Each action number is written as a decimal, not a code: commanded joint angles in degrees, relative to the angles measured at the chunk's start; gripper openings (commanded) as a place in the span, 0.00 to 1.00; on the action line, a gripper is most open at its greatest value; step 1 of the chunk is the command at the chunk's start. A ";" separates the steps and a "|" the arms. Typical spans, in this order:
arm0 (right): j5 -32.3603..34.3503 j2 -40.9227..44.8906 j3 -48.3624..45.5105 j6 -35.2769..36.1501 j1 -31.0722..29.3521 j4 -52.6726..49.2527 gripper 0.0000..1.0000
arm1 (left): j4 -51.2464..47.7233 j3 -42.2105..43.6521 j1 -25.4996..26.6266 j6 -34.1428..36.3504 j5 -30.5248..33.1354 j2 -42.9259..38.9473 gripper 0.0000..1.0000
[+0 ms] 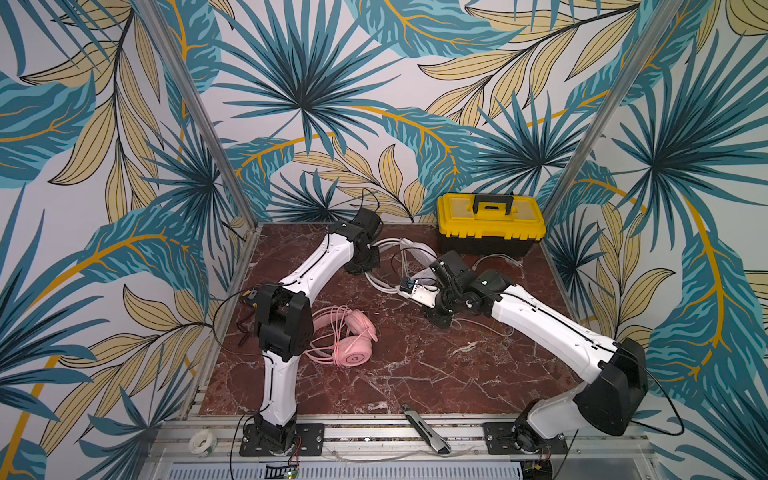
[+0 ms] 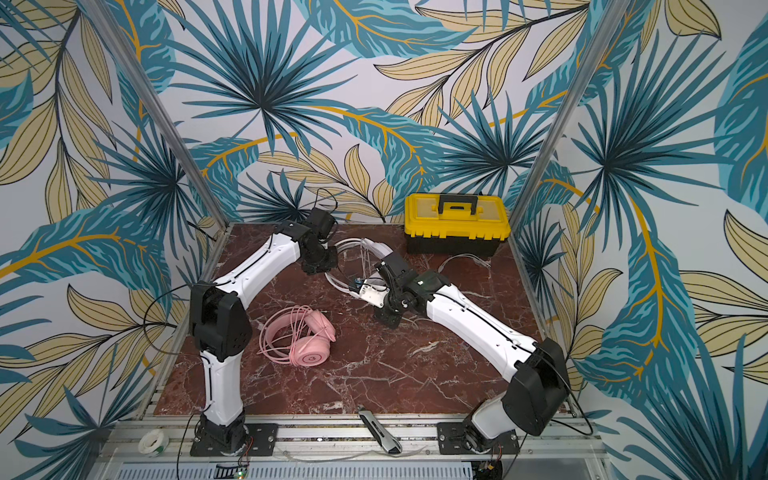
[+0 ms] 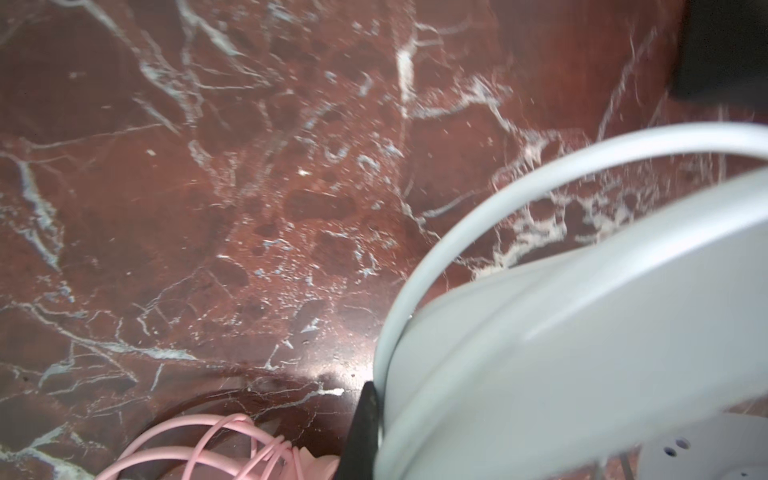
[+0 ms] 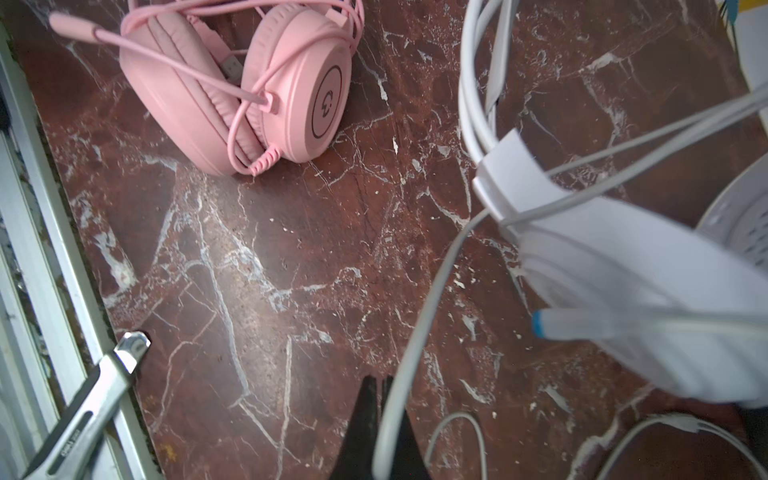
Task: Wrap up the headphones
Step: 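Lift the grey cable with the right gripper up over the white headset, then loop the grey cable with the right gripper around the white headset band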
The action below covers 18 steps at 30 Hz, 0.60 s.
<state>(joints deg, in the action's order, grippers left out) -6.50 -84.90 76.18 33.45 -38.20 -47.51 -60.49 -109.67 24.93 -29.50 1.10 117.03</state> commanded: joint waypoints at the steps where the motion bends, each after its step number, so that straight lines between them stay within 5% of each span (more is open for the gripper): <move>1: 2.03 3.24 -0.15 12.32 -0.40 -3.37 0.00 | 0.50 -2.94 0.45 3.45 1.75 0.19 0.00; 10: 5.55 0.01 5.04 26.94 -0.40 -2.04 0.00 | -2.12 -7.34 3.23 8.80 0.76 3.07 0.00; 18: 2.02 -3.81 11.02 28.62 -1.65 -7.44 0.00 | -3.27 -9.48 3.46 6.64 0.13 3.82 0.00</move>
<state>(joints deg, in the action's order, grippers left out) -1.93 -88.05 86.19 59.99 -38.63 -51.59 -64.71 -116.09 28.42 -21.91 1.67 120.66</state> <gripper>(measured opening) 0.056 0.071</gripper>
